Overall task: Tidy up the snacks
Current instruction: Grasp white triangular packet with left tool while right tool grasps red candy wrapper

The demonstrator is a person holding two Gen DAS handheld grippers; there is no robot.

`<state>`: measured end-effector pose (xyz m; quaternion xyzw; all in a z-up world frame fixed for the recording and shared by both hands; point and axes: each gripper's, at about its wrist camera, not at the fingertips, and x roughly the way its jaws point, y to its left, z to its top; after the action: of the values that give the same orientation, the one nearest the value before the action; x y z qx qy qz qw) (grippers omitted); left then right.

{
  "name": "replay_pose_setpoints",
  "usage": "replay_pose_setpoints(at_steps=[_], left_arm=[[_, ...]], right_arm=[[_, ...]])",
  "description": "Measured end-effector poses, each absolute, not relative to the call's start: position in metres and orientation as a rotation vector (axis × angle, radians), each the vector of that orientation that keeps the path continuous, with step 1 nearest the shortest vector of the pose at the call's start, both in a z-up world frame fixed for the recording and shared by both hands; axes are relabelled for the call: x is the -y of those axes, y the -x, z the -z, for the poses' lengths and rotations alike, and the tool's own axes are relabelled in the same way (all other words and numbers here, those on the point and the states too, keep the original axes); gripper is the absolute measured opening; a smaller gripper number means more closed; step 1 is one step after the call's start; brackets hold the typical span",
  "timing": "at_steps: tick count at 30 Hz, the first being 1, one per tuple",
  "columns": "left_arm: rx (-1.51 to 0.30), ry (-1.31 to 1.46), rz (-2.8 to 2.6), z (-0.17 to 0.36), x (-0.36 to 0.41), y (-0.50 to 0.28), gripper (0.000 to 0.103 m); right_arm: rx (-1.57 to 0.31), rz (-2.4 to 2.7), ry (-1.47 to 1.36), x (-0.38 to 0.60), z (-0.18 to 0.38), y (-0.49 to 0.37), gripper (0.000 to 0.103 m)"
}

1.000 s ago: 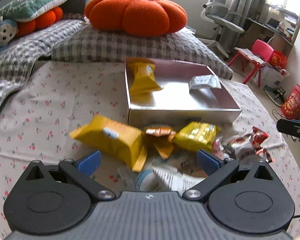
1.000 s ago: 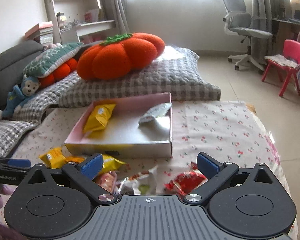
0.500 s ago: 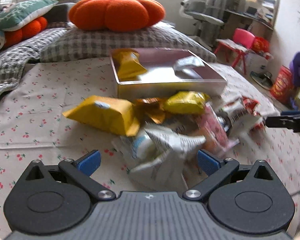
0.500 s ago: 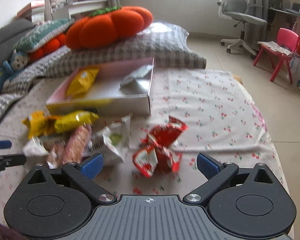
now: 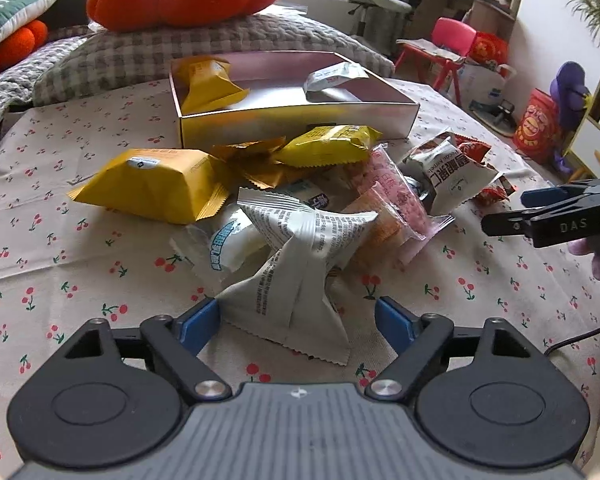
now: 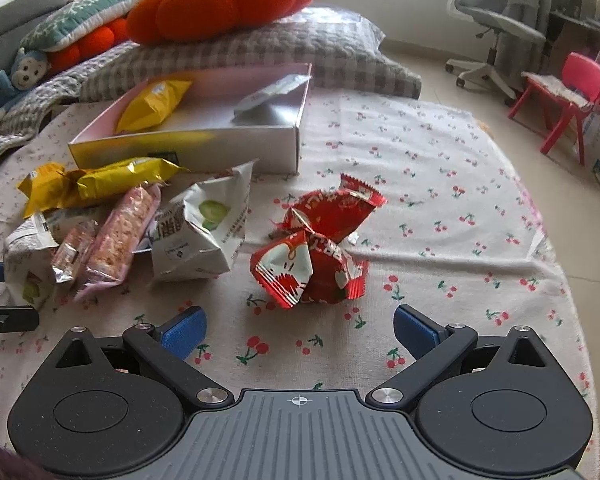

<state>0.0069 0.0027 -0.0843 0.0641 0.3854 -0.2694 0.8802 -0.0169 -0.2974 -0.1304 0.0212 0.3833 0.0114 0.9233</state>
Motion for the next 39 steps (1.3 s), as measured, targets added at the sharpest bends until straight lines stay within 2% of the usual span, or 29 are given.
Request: replay_pose_setpoints(at_steps=[27,33,39], left_arm=[[-0.727,-0.199,0.577,0.093,0.0,-0.02,0.098],[-0.733,-0.204,0.572,0.092,0.003,-0.022,0.099],[-0.738,-0.184,0.579,0.089,0.001,-0.026,0.099]], right_arm=[[-0.683,-0.001,-0.046,0.309,0.142,-0.003,0.099],[-0.662,0.004,-0.053,0.31,0.134,-0.003,0.093],[-0.673,0.004,-0.056,0.309,0.132,-0.008,0.08]])
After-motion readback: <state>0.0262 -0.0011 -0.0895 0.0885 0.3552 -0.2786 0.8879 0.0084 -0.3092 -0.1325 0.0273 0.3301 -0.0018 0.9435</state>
